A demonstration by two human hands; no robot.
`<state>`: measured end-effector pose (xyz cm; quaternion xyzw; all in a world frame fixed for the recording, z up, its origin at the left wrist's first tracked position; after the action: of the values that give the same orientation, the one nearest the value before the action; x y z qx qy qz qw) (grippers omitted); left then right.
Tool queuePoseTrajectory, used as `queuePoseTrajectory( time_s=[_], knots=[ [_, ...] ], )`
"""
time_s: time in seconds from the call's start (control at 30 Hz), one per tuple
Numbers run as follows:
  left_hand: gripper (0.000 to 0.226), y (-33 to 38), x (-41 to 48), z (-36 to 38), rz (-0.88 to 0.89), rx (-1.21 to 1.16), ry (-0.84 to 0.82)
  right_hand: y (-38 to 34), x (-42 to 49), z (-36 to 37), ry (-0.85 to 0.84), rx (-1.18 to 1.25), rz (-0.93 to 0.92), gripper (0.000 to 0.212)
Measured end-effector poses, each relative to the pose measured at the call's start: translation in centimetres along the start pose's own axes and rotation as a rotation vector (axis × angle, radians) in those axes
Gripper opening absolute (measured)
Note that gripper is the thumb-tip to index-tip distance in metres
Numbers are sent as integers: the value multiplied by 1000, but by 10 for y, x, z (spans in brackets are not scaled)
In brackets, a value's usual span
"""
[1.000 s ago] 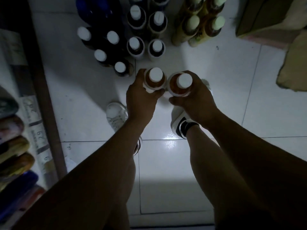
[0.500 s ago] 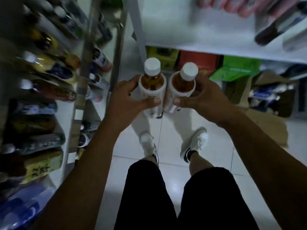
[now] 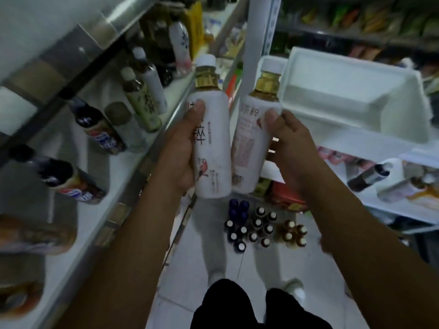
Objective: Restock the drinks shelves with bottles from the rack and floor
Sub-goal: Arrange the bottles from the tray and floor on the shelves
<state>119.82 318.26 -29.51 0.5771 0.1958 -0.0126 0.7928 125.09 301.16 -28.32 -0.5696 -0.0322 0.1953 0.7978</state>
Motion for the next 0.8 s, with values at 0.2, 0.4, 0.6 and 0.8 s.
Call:
queuePoseTrajectory(
  time_s=[0.2,0.4,0.6,0.8],
  knots=[
    [42,82,-22,13,80,-177,-95,-54,-2,52,-114,277,67,52],
    [64,131,-32,15,74,-80,-124,-69,-1,96,-221,431,262,87],
    [64,179,-41,5,118,-59,-115,-88,3,121,-140,473,263,48],
    [40,204,-43,-24,165,-98,-8,-99,6,142,-207,545,327,60]
  ],
)
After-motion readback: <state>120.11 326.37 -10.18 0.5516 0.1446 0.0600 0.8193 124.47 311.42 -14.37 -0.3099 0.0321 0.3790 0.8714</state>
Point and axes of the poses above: each hand's wrist, its own x-axis towards the middle knuckle, its own z-axis out of the palm, y = z × x, the point moved 9 cm from there along x, towards the middle knuckle, and after that the axes turned 11 degrees about x, right-handed, at the moved point
